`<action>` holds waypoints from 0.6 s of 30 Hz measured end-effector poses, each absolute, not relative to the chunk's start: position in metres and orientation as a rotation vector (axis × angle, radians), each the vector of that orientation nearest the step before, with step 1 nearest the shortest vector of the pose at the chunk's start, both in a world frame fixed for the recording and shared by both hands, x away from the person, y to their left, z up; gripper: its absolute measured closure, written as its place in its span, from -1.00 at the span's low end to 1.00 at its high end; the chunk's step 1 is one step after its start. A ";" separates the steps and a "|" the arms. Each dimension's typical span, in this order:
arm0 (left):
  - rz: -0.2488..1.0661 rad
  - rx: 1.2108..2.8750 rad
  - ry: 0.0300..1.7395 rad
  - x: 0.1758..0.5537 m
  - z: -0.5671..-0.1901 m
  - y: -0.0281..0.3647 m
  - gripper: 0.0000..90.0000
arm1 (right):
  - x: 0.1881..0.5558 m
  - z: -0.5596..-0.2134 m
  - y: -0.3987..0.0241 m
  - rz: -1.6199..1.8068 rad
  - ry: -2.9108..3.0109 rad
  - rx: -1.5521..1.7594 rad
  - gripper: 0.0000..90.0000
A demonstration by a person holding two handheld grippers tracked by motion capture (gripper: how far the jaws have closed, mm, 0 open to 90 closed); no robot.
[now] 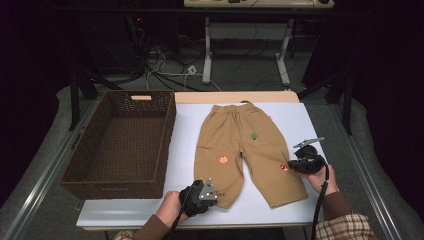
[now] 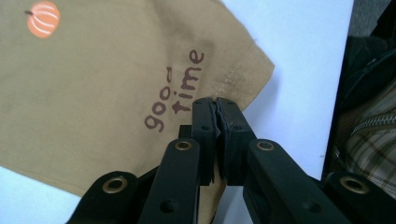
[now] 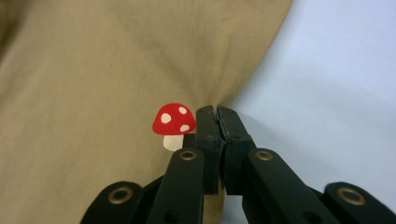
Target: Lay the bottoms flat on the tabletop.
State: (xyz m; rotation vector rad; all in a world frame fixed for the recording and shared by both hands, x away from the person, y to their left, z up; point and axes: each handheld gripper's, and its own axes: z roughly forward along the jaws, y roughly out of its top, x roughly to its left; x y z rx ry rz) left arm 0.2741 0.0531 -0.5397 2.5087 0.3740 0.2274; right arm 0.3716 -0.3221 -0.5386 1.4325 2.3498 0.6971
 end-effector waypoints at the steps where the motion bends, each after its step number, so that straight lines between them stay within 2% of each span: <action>1: 0.227 2.513 0.372 0.274 -0.540 0.052 0.85 | 0.372 -0.539 -0.322 0.700 2.350 1.439 0.92; 5: 0.230 2.511 0.383 0.275 -0.539 0.046 0.36 | 0.375 -0.539 -0.325 0.727 2.313 1.443 0.53; 8: 0.238 2.485 0.404 0.275 -0.538 0.038 0.15 | 0.380 -0.540 -0.327 0.757 2.281 1.449 0.39; 14: 0.251 2.475 0.384 0.276 -0.543 0.019 0.01 | 0.391 -0.543 -0.324 0.789 2.243 1.451 0.23; 16: 0.262 2.456 0.405 0.277 -0.546 0.016 0.01 | 0.393 -0.543 -0.323 0.788 2.236 1.454 0.22; 18: 0.257 2.435 0.428 0.280 -0.548 0.016 0.11 | 0.398 -0.544 -0.323 0.797 2.231 1.459 0.20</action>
